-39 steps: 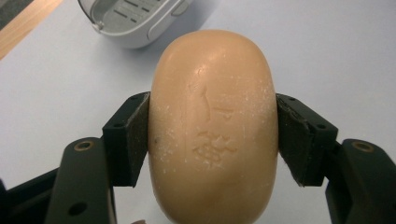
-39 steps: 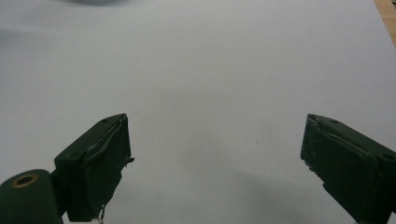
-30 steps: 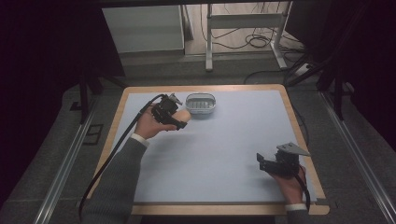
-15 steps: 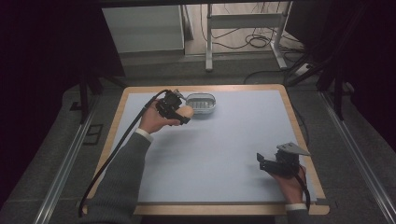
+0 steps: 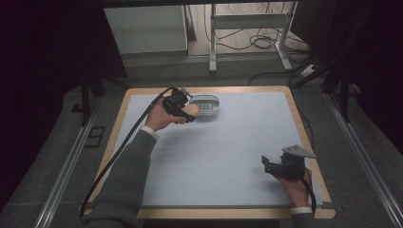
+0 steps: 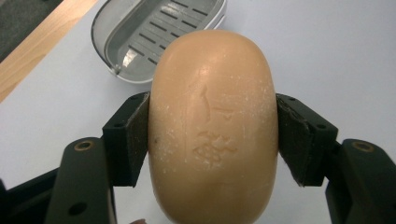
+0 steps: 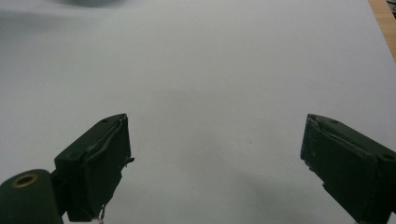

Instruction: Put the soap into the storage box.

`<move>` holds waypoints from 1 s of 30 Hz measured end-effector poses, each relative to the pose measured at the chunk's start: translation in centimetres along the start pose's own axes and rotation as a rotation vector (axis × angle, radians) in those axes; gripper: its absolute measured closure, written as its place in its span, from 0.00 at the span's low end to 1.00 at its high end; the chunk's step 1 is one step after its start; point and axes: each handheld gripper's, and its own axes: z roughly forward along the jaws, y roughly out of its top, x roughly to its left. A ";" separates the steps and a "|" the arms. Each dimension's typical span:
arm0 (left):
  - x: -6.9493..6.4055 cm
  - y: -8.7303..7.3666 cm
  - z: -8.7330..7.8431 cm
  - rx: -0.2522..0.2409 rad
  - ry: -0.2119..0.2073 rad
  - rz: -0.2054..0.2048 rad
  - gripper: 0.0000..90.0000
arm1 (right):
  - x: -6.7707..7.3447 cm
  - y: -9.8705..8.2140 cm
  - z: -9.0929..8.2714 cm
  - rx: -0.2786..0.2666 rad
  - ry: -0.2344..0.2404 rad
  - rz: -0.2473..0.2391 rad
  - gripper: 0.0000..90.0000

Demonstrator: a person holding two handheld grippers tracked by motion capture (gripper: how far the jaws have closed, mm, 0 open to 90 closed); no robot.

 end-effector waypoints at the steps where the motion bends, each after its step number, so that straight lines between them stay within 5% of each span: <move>1: 0.0 0.1 0.0 -0.004 -0.002 -0.008 0.37 | 0.0 0.0 0.0 0.000 0.000 -0.001 0.09; 20: 0.3 2.7 1.3 -0.009 -0.023 -0.002 0.37 | 0.0 0.2 -0.1 -0.008 0.006 -0.007 0.09; 30: 0.9 4.3 2.5 0.014 -0.007 0.036 0.37 | -0.3 0.2 -0.3 -0.015 0.000 0.004 0.09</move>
